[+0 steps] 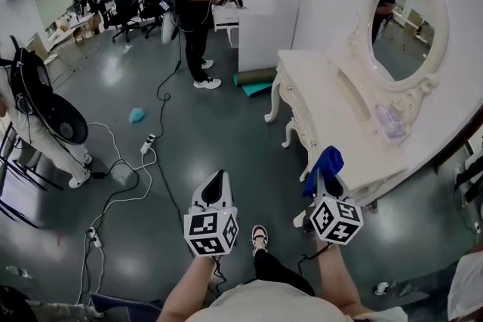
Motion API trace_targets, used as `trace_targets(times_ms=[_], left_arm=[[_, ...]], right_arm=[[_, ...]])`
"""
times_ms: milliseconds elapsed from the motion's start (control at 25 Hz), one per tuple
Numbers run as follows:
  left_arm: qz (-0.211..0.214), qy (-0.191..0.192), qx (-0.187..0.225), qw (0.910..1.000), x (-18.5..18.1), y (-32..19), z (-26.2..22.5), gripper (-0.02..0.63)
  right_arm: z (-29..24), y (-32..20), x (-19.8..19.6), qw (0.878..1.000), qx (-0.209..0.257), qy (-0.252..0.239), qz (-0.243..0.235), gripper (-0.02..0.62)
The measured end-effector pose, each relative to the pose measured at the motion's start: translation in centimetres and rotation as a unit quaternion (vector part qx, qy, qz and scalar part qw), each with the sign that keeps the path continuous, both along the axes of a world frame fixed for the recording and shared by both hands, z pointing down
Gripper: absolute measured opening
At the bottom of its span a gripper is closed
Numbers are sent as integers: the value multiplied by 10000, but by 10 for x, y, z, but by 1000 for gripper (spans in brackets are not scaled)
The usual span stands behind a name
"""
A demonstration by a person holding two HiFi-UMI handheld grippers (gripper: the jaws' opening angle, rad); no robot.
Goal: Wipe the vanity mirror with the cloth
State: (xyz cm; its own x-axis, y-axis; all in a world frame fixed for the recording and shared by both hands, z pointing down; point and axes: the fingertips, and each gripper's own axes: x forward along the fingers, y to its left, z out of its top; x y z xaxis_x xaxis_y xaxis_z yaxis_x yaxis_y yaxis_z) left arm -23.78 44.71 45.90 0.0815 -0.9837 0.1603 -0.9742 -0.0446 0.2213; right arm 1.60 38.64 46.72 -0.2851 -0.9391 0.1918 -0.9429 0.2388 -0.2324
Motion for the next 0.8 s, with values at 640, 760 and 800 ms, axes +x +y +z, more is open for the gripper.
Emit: trace_targets(times_ms=[640, 760, 800], left_arm=[[563, -126, -55, 9983, 55, -270, -14, 3], [690, -145, -141, 9974, 66, -307, -7, 3], [751, -158, -176, 9969, 70, -319, -5, 3]], right_arm=[[-6, -249, 58, 9989, -65, -125, 441, 72], [0, -279, 71, 9982, -141, -160, 563, 72], [3, -287, 74, 9979, -162, -171, 605, 72]])
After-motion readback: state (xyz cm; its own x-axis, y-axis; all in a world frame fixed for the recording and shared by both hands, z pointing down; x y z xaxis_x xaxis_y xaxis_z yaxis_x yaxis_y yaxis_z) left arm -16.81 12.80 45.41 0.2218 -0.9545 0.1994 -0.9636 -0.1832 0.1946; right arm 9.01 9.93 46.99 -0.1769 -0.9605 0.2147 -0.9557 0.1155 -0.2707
